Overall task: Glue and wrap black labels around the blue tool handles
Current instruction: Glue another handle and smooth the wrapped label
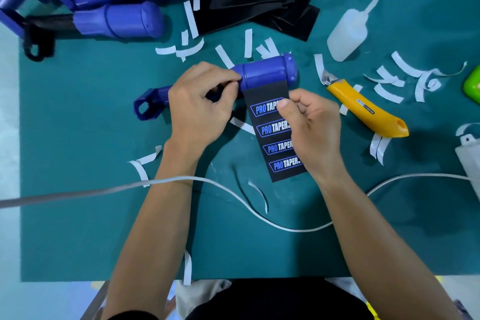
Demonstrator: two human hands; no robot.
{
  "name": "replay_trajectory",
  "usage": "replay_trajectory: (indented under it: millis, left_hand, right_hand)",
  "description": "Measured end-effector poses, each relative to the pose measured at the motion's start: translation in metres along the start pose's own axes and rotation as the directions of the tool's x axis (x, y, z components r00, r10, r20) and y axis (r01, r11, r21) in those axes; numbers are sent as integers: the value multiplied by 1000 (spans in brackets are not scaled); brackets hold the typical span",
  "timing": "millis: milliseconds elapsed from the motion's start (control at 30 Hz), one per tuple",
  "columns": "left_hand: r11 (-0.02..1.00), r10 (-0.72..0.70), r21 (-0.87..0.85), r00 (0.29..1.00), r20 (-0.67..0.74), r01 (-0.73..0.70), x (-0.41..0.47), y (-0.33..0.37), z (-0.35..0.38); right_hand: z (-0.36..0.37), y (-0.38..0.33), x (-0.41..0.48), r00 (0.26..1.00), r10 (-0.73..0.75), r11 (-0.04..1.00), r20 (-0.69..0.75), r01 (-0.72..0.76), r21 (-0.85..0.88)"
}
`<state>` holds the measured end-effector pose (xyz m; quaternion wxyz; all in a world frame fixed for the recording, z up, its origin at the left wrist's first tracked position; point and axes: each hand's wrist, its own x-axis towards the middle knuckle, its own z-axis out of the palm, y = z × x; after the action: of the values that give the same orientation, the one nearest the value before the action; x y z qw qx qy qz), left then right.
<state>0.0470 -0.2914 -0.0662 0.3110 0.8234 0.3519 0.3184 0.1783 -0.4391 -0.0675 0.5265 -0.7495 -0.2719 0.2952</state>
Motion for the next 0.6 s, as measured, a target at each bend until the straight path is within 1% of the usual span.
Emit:
replay_trajectory:
  millis: [133, 333, 600]
  left_hand:
    - [992, -89, -86, 996, 24, 90, 3, 1, 0]
    - [988, -109, -99, 991, 75, 116, 3, 6, 2]
    - [984, -138, -96, 986, 95, 147, 4, 8, 2]
  right_hand:
    - [2, 3, 7, 999, 20, 1000, -36, -19, 25]
    - [4, -3, 14, 999, 28, 995, -34, -24, 101]
    - [5, -2, 16, 997, 68, 992, -34, -63, 111]
